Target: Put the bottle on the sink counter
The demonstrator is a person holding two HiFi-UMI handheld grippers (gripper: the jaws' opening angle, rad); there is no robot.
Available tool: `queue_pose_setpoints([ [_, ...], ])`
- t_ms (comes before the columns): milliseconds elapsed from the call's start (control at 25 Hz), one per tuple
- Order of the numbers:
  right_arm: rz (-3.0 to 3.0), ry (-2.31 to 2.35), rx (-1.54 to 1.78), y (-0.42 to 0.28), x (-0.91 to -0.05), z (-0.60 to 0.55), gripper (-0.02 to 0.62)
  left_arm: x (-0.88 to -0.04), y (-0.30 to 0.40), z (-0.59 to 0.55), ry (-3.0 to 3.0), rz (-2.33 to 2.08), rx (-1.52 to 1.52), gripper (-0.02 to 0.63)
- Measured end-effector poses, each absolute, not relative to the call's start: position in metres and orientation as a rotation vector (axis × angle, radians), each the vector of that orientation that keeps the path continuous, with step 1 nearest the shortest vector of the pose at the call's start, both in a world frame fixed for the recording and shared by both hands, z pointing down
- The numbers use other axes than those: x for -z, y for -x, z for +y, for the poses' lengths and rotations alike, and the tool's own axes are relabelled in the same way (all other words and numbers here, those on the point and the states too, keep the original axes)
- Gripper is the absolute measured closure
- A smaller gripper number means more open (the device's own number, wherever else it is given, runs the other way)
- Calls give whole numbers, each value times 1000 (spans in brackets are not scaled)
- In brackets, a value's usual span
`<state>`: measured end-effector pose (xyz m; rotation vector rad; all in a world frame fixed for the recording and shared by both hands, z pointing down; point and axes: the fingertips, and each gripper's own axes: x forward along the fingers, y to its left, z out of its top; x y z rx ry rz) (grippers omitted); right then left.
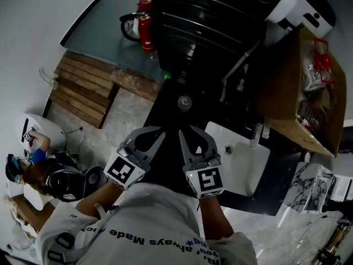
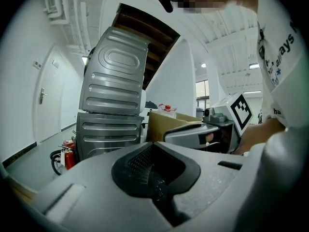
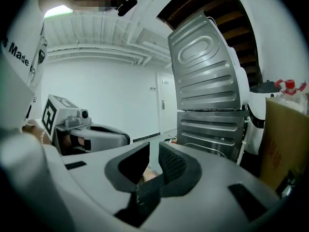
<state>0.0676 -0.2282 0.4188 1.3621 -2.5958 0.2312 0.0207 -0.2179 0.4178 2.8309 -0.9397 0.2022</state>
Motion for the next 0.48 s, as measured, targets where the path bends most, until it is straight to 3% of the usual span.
queue_pose_setpoints([
  [480,-2627,-1353,-157,-50,-354,-177,572,-361,-17,-173,-2890,-909,-87,603],
])
